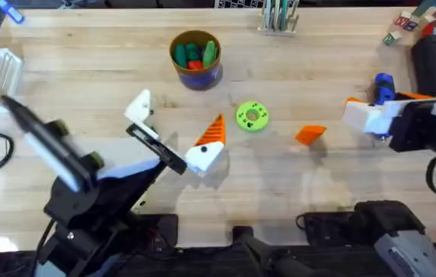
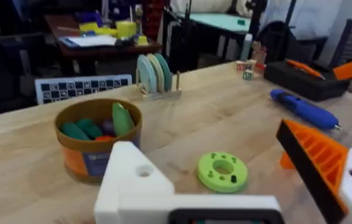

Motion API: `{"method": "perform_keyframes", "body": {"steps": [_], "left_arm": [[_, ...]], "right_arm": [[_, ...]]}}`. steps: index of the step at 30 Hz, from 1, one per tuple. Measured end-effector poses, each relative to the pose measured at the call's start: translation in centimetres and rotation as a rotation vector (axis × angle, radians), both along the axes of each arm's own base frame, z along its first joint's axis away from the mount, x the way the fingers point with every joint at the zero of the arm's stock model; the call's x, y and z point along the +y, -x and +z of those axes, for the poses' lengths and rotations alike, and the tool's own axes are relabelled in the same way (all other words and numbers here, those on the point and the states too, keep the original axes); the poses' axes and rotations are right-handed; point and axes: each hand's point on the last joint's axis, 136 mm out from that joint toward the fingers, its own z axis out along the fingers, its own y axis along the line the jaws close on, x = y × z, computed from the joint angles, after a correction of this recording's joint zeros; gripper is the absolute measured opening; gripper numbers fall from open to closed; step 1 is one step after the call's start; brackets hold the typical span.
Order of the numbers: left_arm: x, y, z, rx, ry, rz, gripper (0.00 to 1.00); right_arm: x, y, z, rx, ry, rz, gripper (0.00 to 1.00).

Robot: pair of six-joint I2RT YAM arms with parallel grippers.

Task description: Pick up the gripper from the table and insert it into the empty holder that is missing its gripper. Then pick up a screw, insert it into the mounting hole, and use the screwdriver to tighten it. Finally, clean up the table by picking up the vegetable and placing it into the bucket.

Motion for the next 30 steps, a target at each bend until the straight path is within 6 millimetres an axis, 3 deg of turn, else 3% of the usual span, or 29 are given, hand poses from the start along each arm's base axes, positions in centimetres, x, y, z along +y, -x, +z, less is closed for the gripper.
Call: {"method": "perform_keyframes", "body": {"steps": [6,30], "left_arm": [[-0.4,0.4,-3.5,0.142,-0.049,-0.054,0.994],[-0.7,0.7,-3.5,0.147,-0.043,-0.086,0.994]], "right_arm": [[0.0,0.0,0.0,0.0,0.0,0.0,0.906],[0.0,0.0,0.0,0.0,0.0,0.0,0.906]]}}
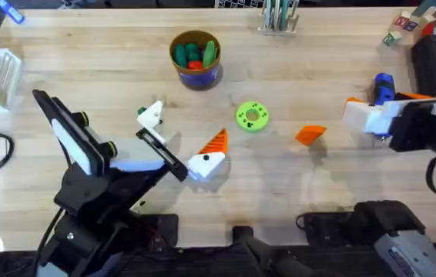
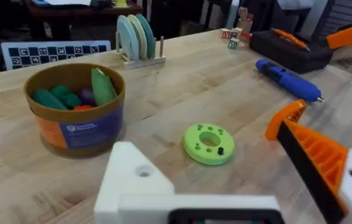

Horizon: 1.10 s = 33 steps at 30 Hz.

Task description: Pick up the gripper from the table and insert it into the empty holder that is missing its gripper. Then pick up a screw, insert it into the mounting hole, and use the screwdriver to tighten it. Finally, clean up the table by picking up the vegetable and placing it into the bucket.

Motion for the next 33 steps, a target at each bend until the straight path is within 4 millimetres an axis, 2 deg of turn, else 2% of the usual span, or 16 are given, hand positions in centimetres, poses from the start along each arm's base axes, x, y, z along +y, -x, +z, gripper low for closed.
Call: {"method": "perform_keyframes", "body": {"steps": [15,20,23,29,33], "left_arm": [[-0.3,0.3,0.0,-0.001,0.002,-0.026,0.994],[-1.3,1.4,0.2,-0.001,0.009,-0.11,0.994],[-1.9,2.2,0.2,-0.001,0.013,-0.169,0.994],[-3.1,4.0,0.3,0.002,0.019,-0.294,0.994],[-3.6,4.9,0.3,0.006,0.022,-0.354,0.994]], "right_arm": [[0.0,0.0,0.0,-0.001,-0.001,0.0,0.906],[1.3,-0.6,0.6,-0.027,-0.024,0.074,0.907],[2.5,-0.6,-0.9,0.045,-0.021,0.173,0.907],[4.7,0.2,-6.4,0.341,0.001,0.36,0.908],[5.9,0.2,-8.7,0.456,0.021,0.453,0.907]]}}
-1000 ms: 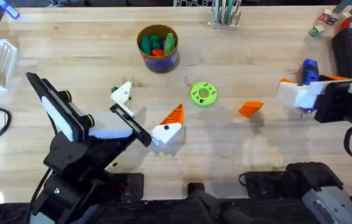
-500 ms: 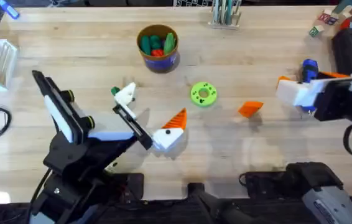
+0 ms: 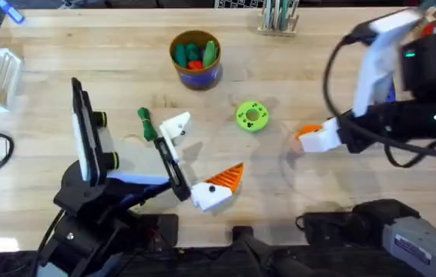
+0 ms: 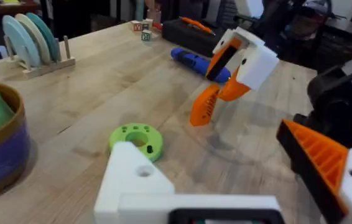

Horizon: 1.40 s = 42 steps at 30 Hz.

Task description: Pick up the gripper from the table and insert it into the empty holder that is missing its gripper. Then pick up a screw, insert it into the mounting hole, and use the screwdriver to tighten it. Finally, clean up the table by picking up the vegetable and placing it into the bucket.

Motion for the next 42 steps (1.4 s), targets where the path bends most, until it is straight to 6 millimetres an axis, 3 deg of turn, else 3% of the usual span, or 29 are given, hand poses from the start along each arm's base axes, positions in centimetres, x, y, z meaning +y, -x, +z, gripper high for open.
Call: {"method": "perform_keyframes", "body": {"steps": [4,14,16,19,22,25,27,31,35,42], "left_arm": [[-0.2,0.4,0.0,0.002,0.001,-0.027,0.994],[-0.3,0.7,0.0,0.002,0.002,-0.044,0.994],[-0.3,0.7,0.0,0.002,0.002,-0.044,0.994],[-0.3,0.7,0.0,0.003,0.002,-0.044,0.993],[-0.3,0.7,0.0,0.002,0.002,-0.045,0.993],[-0.3,0.7,0.0,0.002,0.002,-0.045,0.994],[-0.3,0.7,0.0,0.002,0.002,-0.045,0.994],[-0.3,0.7,0.0,0.002,0.002,-0.045,0.994],[-0.3,0.7,0.0,0.002,0.002,-0.045,0.994],[-0.3,0.7,0.0,0.002,0.002,-0.045,0.994]], "right_arm": [[0.3,-0.3,-1.4,0.038,0.056,0.077,0.907],[-1.3,-1.0,-3.6,0.085,0.192,0.155,0.88],[-1.3,-1.2,-3.8,0.082,0.204,0.176,0.77],[-1.4,-1.4,-3.9,0.072,0.214,0.195,0.512],[-1.3,-1.6,-3.8,0.059,0.216,0.205,0.34],[-1.3,-1.7,-3.8,0.055,0.213,0.211,0.062],[-1.2,-1.8,-3.8,0.05,0.212,0.212,0.013],[-1.0,-1.5,-3.6,0.054,0.198,0.218,0.014],[-0.3,-0.6,-1.3,0.02,0.151,0.227,0.013],[4.8,-1.2,9.0,-0.332,-0.191,0.254,0.011]]}}
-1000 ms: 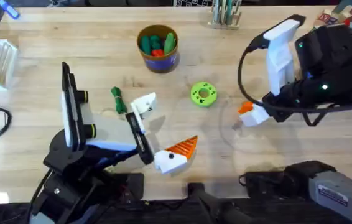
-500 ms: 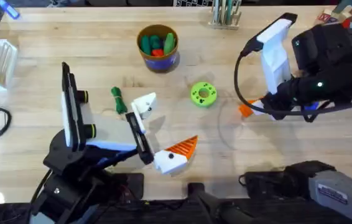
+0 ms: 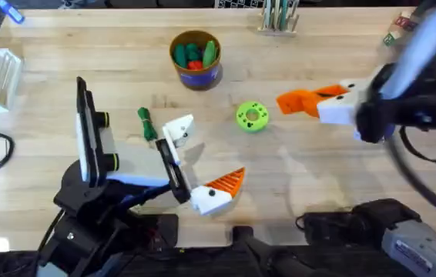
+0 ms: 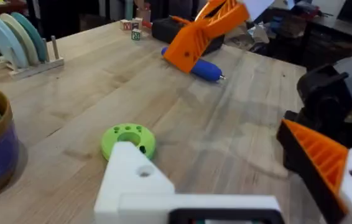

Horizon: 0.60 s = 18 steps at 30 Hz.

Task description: Pick up the gripper from the table and insert it into the empty holder that is missing its gripper. Then pick up a screw, insert it into the mounting hole, and use the screwdriver to tighten it. Finally, clean up the table by picking up the vegetable and placing it into the bucket.

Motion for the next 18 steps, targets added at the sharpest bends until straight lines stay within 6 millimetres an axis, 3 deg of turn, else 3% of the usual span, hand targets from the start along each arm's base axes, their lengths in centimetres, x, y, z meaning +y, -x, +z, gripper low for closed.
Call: {"method": "perform_keyframes", "body": {"steps": [2,4,12,18], "left_arm": [[0.0,0.0,0.0,0.001,0.0,0.0,0.994],[0.0,0.0,0.0,0.0,0.0,0.0,0.994],[0.0,0.0,0.0,0.0,0.0,0.0,0.993],[0.0,0.0,0.0,0.0,0.0,0.0,0.994]], "right_arm": [[1.2,0.6,1.7,-0.015,-0.096,0.024,0.011],[1.9,1.0,2.1,0.03,-0.168,0.017,0.011],[3.3,0.8,0.8,0.405,-0.383,-0.176,0.01],[5.9,1.5,-0.2,0.687,-0.551,-0.111,0.01]]}}
